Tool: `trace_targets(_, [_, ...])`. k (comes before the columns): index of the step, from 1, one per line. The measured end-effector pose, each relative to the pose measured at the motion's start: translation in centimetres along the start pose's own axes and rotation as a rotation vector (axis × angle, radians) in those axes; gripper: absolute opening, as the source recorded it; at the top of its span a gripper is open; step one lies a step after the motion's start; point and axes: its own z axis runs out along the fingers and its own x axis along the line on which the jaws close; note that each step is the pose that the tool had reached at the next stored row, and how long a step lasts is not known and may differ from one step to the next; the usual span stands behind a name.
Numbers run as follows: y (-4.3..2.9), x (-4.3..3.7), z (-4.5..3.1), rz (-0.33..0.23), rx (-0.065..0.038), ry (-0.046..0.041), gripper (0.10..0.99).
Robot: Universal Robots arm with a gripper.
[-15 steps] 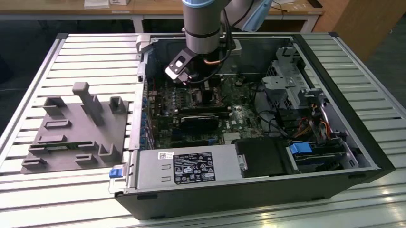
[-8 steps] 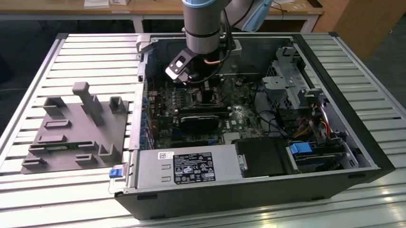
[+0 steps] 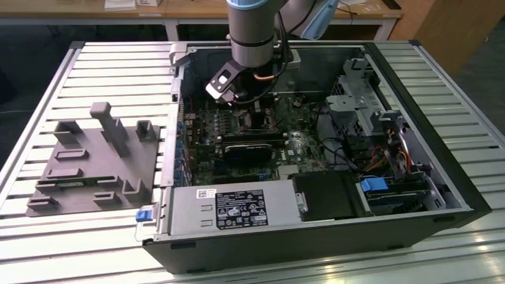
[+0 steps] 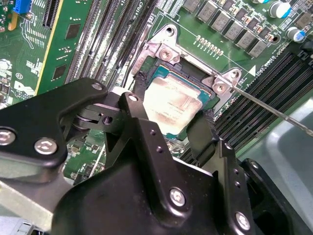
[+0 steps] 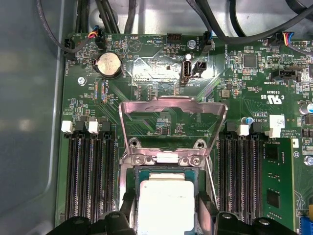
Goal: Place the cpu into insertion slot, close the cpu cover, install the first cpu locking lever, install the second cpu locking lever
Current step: 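Place the cpu into insertion slot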
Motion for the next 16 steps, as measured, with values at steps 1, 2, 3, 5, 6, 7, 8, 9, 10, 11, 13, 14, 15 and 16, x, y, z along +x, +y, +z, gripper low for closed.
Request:
trace_targets(1, [0.0, 0.0, 0.0, 0.0, 0.0, 0.0, 0.612])
trace_targets(2, [0.0, 0.0, 0.0, 0.0, 0.0, 0.0, 0.612])
trace_targets(3, [0.0, 0.0, 0.0, 0.0, 0.0, 0.0, 0.612])
trace_targets(5, [0.0, 0.0, -0.04, 0.0, 0.0, 0.0, 0.612])
trace_targets(6, [0.01, 0.0, -0.11, 0.0, 0.0, 0.0001, 0.612])
trace_targets(7, [0.02, 0.0, -0.21, 0.0, 0.0, 0.0, 0.612])
trace_targets(8, [0.03, 0.0, -0.34, 0.0, 0.0, 0.0, 0.612])
trace_targets(9, [0.04, 0.0, -0.49, 0.0, 0.0, 0.0, 0.612])
trace_targets(10, [0.05, 0.0, -0.66, 0.0, 0.0, 0.0, 0.612])
trace_targets(11, [0.07, 0.0, -0.84, 0.0, 0.0, -0.0001, 0.612])
trace_targets(13, [0.09, 0.0, -1.12, 0.0, 0.0, 0.0001, 0.612])
trace_targets(14, [0.1, 0.0, -1.23, 0.0, 0.0, 0.0, 0.612])
trace_targets(15, [0.11, 0.01, -1.26, 0.0, 0.0, 0.0001, 0.612])
trace_targets(16, [0.11, 0.01, -1.26, 0.0, 0.0, 0.0001, 0.612])
